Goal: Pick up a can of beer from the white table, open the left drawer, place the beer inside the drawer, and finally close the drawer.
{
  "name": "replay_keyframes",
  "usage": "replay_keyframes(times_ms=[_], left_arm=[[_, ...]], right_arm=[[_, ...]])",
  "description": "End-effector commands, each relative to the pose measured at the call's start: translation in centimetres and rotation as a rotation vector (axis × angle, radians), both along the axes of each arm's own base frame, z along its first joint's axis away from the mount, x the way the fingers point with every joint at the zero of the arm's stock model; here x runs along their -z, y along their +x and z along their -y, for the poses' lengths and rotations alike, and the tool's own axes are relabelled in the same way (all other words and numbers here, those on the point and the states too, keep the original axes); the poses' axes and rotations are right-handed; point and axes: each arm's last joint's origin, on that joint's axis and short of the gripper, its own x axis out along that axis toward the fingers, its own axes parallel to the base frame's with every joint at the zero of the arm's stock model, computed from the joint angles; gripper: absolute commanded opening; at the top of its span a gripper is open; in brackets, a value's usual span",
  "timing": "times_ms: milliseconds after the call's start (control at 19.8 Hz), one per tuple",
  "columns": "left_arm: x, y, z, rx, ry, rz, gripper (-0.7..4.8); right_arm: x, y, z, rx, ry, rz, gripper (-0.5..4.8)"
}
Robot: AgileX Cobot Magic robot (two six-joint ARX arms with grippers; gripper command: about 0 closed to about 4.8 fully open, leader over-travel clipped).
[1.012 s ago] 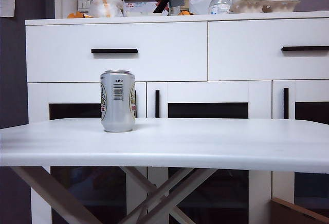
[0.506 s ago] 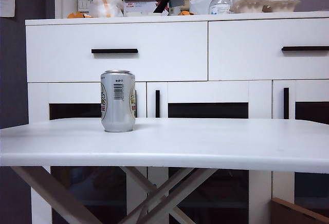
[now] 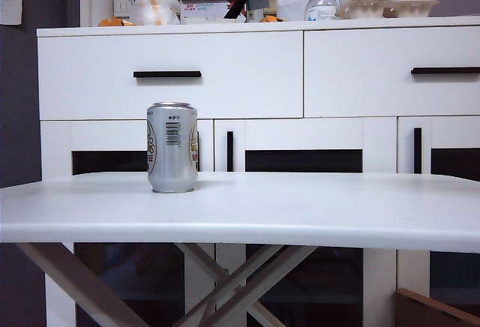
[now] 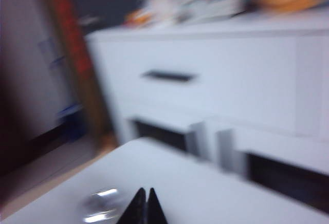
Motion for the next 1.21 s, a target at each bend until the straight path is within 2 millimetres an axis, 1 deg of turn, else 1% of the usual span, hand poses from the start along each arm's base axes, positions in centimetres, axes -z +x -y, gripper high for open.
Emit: replay_keyframes(times_ms=[51, 152, 202, 253, 354, 557, 607, 658, 708, 759, 860, 1012, 1214], left_arm=[[-0.1, 0.0, 0.4, 0.028, -0.001, 0.005, -0.06], [-0.1, -0.1, 0.5, 0.032, -0.005, 0.002, -0.06], [-0.1, -0.1, 0.5, 0.032, -0.007, -0.001, -0.06], [0.0, -0.1, 0.5, 0.033, -0.006, -0.006, -0.06], [-0.1, -0.1, 0.5, 0.032, -0.006, -0.003, -0.06], [-0.1, -0.1, 0.5, 0.031, -0.006, -0.002, -0.06], [-0.1, -0.1, 0.5, 0.031, -0.006, -0.002, -0.06], [-0.1, -0.1, 0.5, 0.031, -0.006, -0.001, -0.06], [-0.1, -0.1, 0.5, 0.031, -0.006, -0.002, -0.06], [-0.1, -0.1, 0.5, 0.031, -0.006, -0.001, -0.06], [-0.1, -0.1, 0.4, 0.030, -0.006, -0.001, -0.06], [-0.1, -0.1, 0.4, 0.029, -0.006, -0.001, -0.06], [-0.1, 0.0, 0.4, 0.029, -0.006, -0.002, -0.06]], right_arm=[[0.3, 1.1, -3.1, -0.109, -0.048, 0.004, -0.01], [0.9, 2.2, -5.9, -0.189, -0.066, -0.011, -0.01], [1.0, 2.7, -6.8, -0.207, -0.065, -0.006, -0.02], [1.1, 3.3, -8.0, -0.235, -0.063, 0.005, -0.01], [1.4, 4.6, -10.0, -0.277, -0.063, 0.006, -0.02], [2.1, 7.1, -13.3, -0.324, -0.102, 0.016, 0.03], [2.3, 7.7, -13.8, -0.334, -0.118, 0.026, 0.50], [2.7, 8.3, -14.4, -0.345, -0.139, 0.040, 2.20], [3.0, 8.7, -14.7, -0.347, -0.152, 0.044, 4.19], [3.7, 9.2, -15.5, -0.351, -0.159, 0.030, 4.79], [4.6, 10.1, -16.3, -0.356, -0.168, 0.013, 4.79], [6.2, 10.8, -17.4, -0.358, -0.166, 0.017, 4.79], [8.3, 11.8, -18.2, -0.342, -0.177, -0.003, 4.79]])
